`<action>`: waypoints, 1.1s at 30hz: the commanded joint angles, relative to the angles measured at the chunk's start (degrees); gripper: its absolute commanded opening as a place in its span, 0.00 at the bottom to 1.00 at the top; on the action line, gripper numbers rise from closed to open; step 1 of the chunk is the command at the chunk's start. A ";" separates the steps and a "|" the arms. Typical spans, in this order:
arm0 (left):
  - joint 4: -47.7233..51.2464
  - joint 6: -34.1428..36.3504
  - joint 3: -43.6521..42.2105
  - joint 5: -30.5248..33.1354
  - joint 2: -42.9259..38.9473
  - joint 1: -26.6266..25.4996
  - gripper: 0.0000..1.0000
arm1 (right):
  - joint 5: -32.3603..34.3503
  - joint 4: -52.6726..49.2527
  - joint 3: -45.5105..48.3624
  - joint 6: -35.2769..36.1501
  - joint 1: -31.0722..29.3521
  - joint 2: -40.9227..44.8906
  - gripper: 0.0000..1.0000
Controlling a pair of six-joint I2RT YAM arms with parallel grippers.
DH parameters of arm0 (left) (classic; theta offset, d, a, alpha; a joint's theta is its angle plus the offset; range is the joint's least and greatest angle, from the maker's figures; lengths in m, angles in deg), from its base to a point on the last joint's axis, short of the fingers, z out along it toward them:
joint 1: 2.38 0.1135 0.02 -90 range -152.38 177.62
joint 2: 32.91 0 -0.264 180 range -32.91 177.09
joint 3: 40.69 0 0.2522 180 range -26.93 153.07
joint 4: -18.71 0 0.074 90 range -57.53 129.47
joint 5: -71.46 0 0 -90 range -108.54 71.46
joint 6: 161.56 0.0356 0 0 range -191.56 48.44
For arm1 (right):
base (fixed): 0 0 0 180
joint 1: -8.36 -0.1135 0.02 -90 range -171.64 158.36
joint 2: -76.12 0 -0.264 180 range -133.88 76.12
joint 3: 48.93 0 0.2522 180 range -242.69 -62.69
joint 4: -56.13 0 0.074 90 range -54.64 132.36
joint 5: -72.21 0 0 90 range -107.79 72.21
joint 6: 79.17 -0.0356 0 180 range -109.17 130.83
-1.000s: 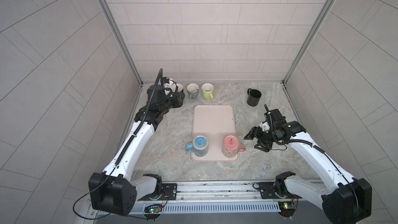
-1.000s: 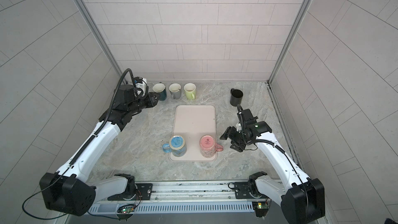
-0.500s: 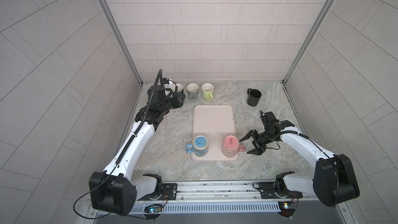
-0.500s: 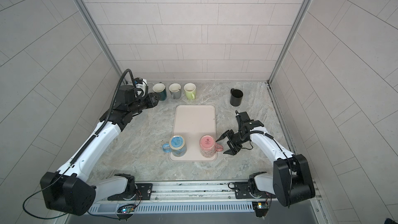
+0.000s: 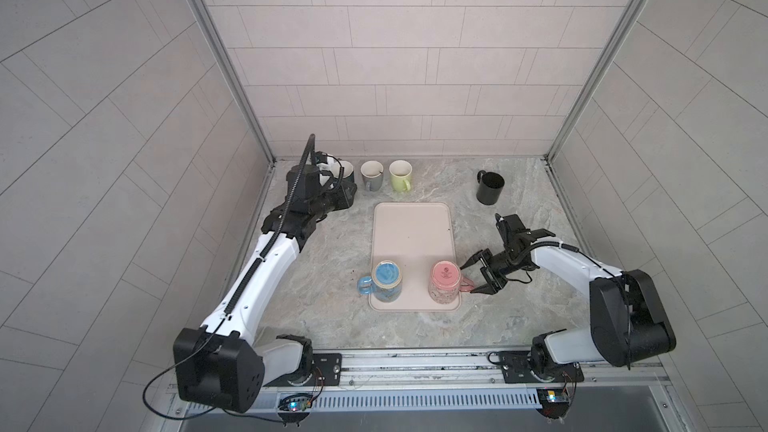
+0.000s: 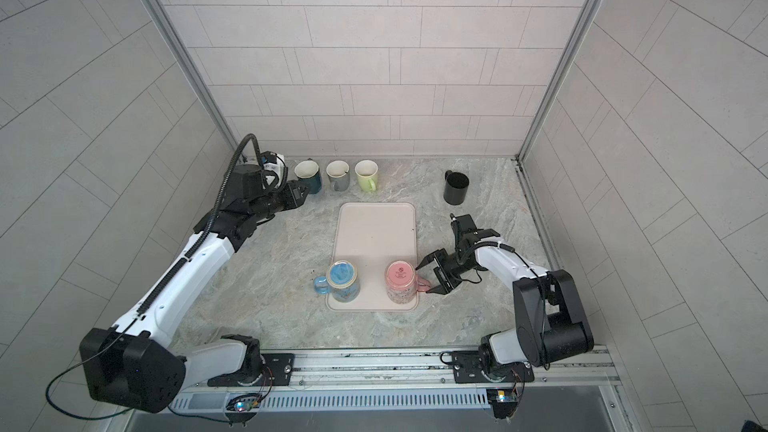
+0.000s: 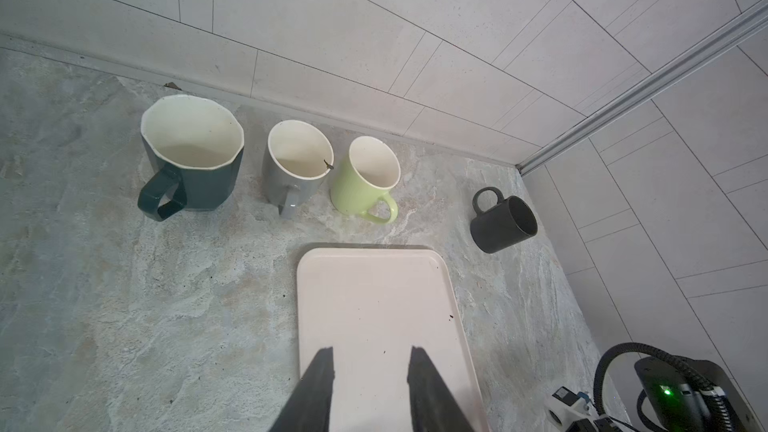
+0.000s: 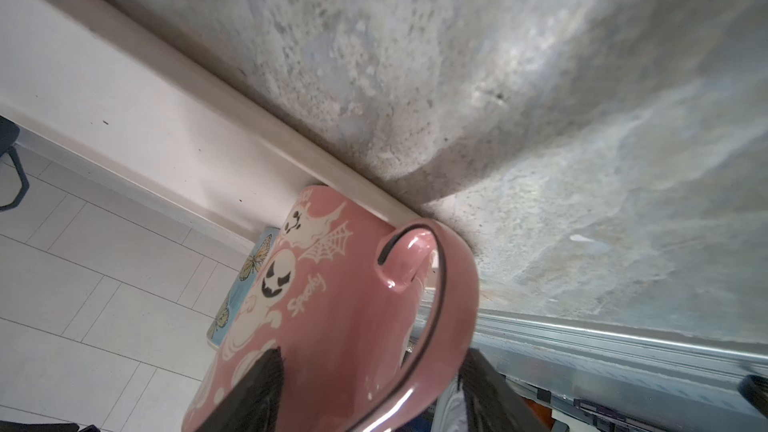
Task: Turn the mug right side up
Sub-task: 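Move the right gripper down to the pink ghost-print mug lying on the tray, then close the right gripper on the pink mug's rim near its handle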
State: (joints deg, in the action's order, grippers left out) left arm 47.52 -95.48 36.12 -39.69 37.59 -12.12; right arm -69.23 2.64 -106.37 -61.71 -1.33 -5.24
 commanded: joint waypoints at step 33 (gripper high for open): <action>3.23 2.65 0.10 2.49 -1.84 0.40 0.36 | -2.00 6.59 -0.84 -5.43 -3.75 -6.60 0.22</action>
State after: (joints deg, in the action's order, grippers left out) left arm 50.01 -93.95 36.12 -37.72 37.35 -12.12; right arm -71.43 9.70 -106.50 -66.49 -4.77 -11.41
